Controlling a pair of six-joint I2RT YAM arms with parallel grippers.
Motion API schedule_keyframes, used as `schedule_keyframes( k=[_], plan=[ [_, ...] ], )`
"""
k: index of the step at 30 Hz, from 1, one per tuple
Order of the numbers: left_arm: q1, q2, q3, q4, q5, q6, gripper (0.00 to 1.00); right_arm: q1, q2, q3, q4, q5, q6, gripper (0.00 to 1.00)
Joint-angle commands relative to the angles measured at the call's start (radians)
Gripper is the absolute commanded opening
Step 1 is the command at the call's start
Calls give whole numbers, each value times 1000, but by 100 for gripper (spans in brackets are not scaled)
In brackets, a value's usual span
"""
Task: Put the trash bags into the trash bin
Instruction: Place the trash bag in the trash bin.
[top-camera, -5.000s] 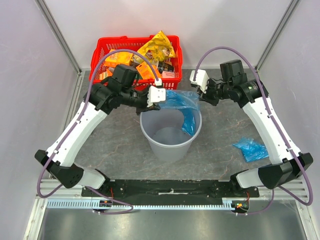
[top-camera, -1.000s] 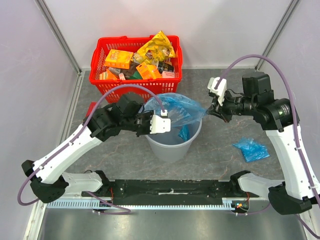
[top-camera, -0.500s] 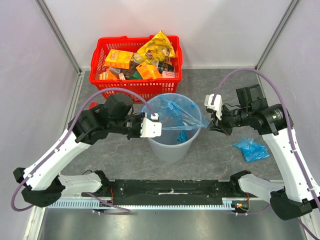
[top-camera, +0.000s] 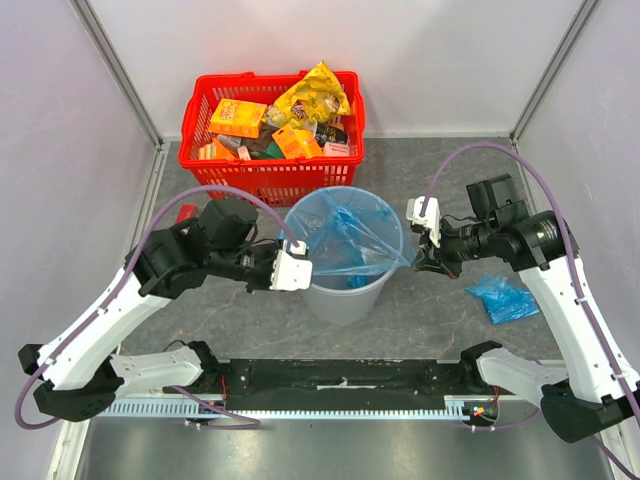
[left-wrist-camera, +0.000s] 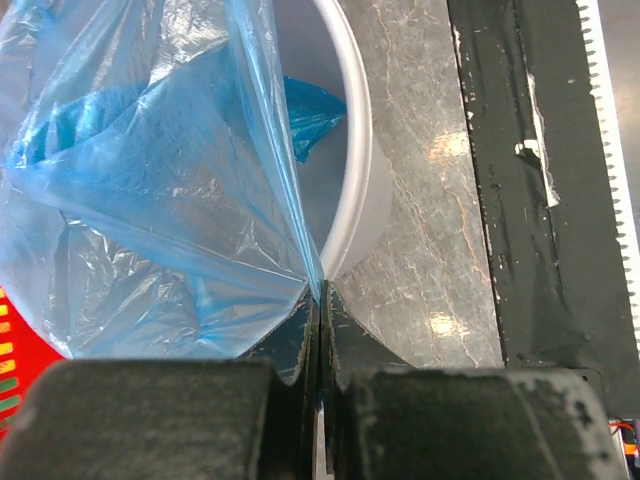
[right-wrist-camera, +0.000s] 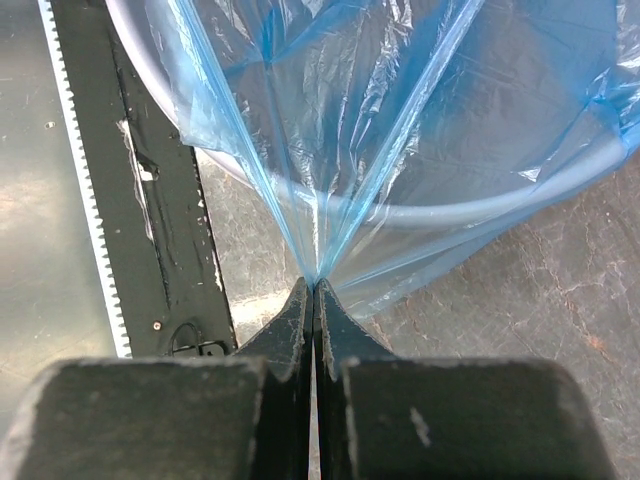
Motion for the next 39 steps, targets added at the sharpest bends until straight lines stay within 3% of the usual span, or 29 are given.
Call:
schedule_keyframes(
  k=[1, 39],
  plan=[
    [-3, -31, -27, -43, 62, -15, 2, -4, -13, -2, -42, -14, -25, 0],
    [-3, -64, -243, 52, 56, -32, 2, -3, -21, -133, -85, -68, -119, 2]
  ],
)
